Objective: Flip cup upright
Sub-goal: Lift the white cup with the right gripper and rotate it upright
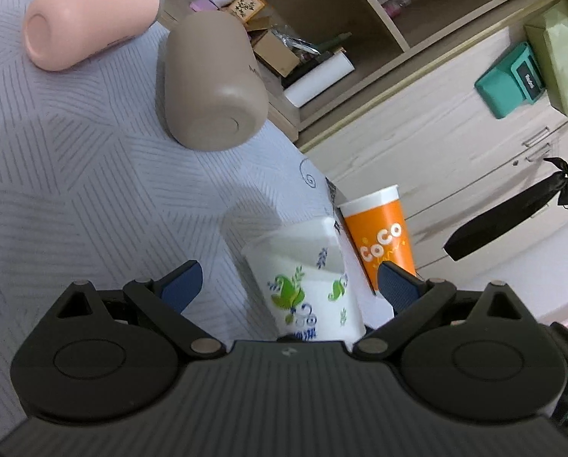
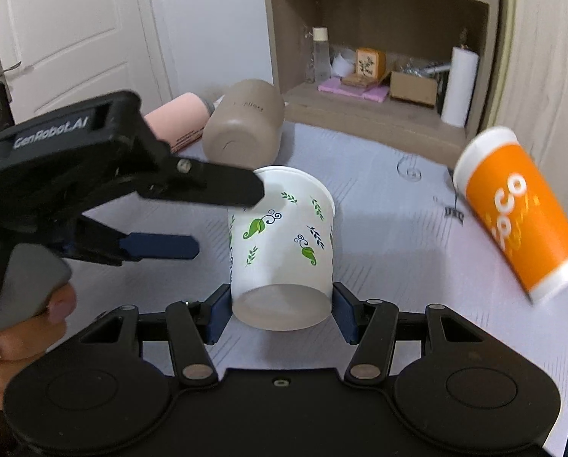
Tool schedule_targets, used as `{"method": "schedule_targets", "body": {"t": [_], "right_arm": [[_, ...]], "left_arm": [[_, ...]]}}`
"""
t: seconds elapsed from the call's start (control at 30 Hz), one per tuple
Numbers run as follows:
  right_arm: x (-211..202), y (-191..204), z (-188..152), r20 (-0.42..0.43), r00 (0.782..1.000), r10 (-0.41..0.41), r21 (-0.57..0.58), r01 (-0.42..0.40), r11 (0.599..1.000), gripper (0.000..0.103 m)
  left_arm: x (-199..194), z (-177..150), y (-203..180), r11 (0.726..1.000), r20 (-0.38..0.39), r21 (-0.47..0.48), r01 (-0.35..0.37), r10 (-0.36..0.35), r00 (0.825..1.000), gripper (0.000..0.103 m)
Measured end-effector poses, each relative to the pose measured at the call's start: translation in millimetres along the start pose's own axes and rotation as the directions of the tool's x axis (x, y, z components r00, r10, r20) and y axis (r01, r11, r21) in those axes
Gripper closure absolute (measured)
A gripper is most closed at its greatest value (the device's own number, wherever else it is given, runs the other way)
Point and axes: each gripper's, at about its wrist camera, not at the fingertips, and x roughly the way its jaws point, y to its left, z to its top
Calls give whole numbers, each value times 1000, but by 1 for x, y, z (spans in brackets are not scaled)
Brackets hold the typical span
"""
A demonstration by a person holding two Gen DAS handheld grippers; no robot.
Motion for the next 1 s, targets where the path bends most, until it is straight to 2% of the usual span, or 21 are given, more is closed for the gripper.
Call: {"method": "schedule_targets", "body": {"t": [0.27, 0.37, 0.5, 0.63, 0.67, 0.8, 0.9, 1.0], "right_arm": [[3, 5, -7, -47, 999, -4, 10, 5, 1000, 42], [5, 5, -7, -60, 998, -10, -1, 10, 1000, 42], [7, 4, -3, -87, 996, 10, -22, -12, 1000, 42], [4, 3, 2, -81, 996, 25, -53, -29, 998, 27], [3, 3, 4, -74, 997, 25, -63, -29, 998, 26], [1, 0, 15, -71, 996, 54, -74, -59, 996, 26], [5, -3, 22, -80, 994, 70, -65, -76, 995, 26], [8, -6, 27, -89, 992, 85, -46, -89, 995, 35]], "left_arm": [[5, -9, -2, 1000, -58, 5, 8, -7, 998, 11], [6, -9, -1, 1000, -43, -6, -9, 9, 999, 17], [4, -6, 3, 1000, -30, -12, -18, 18, 999, 18], [4, -6, 2, 1000, -41, 7, -12, 12, 999, 18], [4, -6, 2, 1000, -48, 9, -10, 10, 999, 18], [6, -7, 1, 1000, -69, 19, -3, 4, 998, 18], [10, -7, 2, 1000, -90, -9, 25, -26, 996, 18], [11, -7, -2, 1000, -78, 16, 10, -8, 997, 22]]}}
